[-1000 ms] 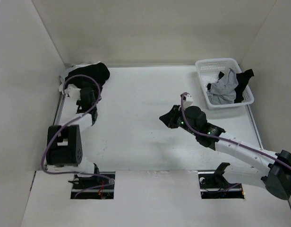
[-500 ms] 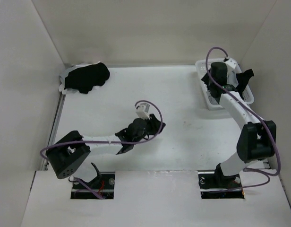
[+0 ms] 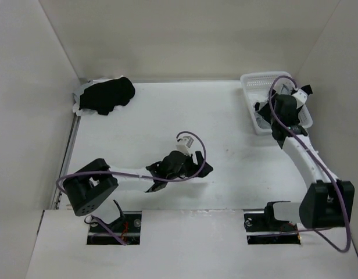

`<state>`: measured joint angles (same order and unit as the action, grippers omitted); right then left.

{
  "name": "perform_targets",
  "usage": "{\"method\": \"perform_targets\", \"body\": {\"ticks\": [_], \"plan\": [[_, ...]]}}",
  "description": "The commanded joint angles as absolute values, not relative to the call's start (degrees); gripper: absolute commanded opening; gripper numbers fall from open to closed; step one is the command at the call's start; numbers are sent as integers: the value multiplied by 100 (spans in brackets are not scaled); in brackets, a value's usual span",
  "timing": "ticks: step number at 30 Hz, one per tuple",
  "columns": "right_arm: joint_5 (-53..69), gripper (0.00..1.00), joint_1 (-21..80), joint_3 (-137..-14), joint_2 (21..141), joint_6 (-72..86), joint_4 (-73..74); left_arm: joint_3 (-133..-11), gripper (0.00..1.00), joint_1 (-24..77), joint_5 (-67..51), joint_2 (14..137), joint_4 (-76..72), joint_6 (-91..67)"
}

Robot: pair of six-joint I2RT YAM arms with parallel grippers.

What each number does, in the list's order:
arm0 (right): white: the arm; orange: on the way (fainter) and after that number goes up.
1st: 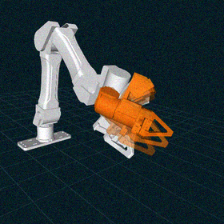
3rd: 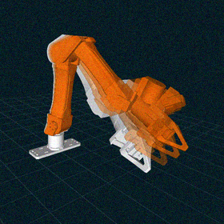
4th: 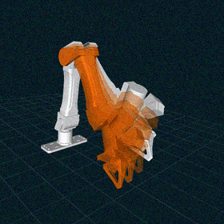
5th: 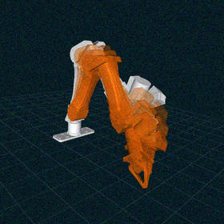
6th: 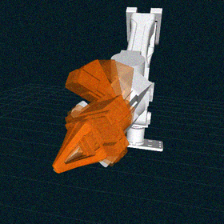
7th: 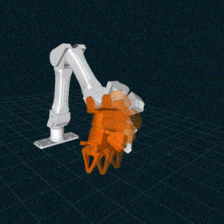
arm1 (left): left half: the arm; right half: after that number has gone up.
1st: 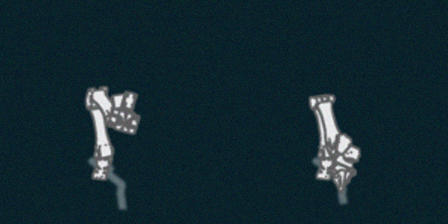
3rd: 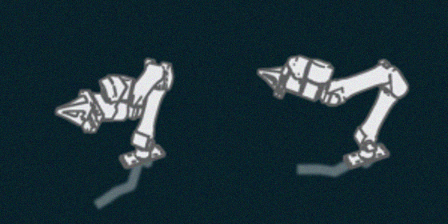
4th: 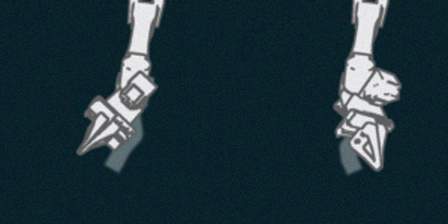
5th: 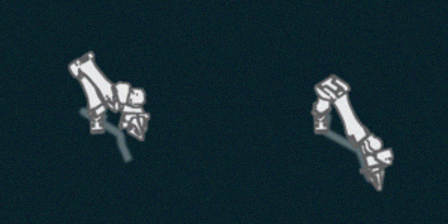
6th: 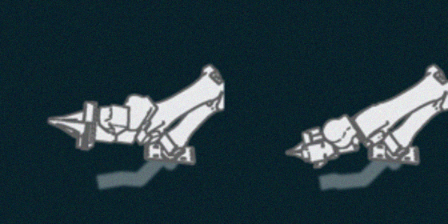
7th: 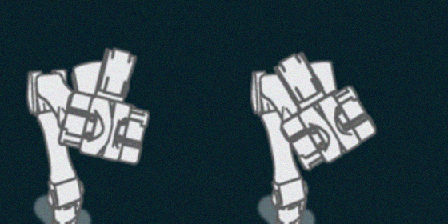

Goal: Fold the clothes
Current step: Neatly place the folded tank top to the corner

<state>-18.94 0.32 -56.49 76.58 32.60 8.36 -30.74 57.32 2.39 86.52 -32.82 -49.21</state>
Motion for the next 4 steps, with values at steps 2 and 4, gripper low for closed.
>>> {"method": "perform_targets", "body": {"ticks": [2, 4], "plan": [[-1152, 61, 1021, -5301, 6366, 3322, 167, -3296, 72, 5717, -88, 8209, -3428, -4677], [-1072, 63, 1531, -5107, 5891, 3305, 167, -3305, 78, 5665, -18, 8130, -3358, -4615]]}}
